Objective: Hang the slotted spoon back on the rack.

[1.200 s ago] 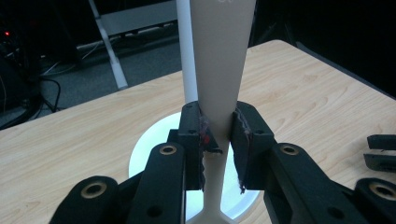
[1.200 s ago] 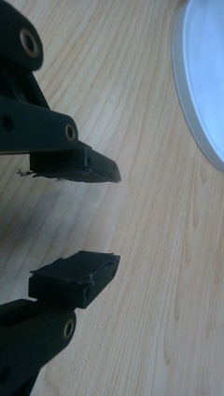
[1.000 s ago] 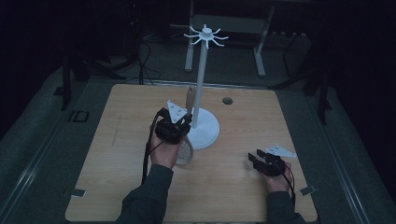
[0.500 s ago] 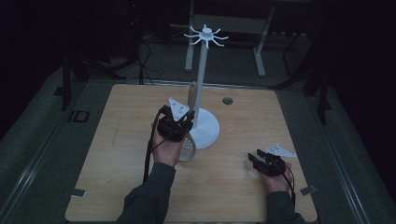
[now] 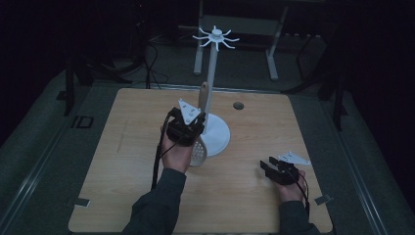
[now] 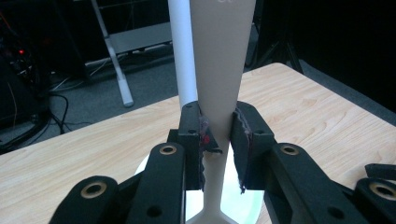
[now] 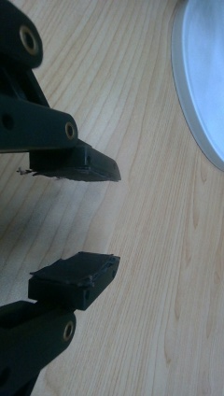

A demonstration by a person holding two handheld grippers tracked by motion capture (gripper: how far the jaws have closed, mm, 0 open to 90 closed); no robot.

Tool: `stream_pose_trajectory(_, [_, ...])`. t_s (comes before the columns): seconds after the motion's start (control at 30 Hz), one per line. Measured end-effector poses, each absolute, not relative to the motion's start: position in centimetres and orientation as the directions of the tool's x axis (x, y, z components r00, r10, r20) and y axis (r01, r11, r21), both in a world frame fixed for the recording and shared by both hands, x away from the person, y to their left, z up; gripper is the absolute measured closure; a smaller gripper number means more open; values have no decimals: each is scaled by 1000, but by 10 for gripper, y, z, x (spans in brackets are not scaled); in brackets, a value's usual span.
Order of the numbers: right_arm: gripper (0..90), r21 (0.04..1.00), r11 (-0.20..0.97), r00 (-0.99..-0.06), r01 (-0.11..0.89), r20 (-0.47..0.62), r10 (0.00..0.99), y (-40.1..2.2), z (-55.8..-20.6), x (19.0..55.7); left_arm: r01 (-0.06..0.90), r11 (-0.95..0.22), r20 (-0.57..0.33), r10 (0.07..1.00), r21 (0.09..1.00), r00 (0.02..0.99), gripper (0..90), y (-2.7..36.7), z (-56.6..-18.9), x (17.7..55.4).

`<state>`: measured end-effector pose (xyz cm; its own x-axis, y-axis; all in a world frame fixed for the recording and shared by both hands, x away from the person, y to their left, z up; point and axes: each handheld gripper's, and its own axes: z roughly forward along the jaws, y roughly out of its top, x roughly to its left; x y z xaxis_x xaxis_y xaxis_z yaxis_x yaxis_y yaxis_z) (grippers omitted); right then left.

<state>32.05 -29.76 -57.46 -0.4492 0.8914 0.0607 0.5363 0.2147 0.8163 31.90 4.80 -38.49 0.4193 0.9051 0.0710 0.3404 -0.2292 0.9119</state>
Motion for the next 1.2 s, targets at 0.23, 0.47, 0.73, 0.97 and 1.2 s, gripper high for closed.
stream_pose_trajectory(0.23, [521,816,213,-448,538,62,892,-298,-575,321,331,-223,73,910,917,409,749,46,-378,320])
stream_pose_trajectory(0.47, [521,815,216,-450,538,61,891,-298,-575,321,318,-224,85,914,921,398,749,41,-369,321])
stream_pose_trajectory(0.73, [521,813,216,-450,541,63,891,-298,-575,321,302,-223,95,917,927,387,749,34,-357,326])
stream_pose_trajectory(0.97, [520,812,219,-452,540,60,890,-297,-575,321,290,-214,101,928,933,359,750,27,-342,330])
stream_pose_trajectory(1.2, [519,813,218,-452,540,61,890,-298,-575,321,279,-220,120,934,935,335,750,19,-327,338])
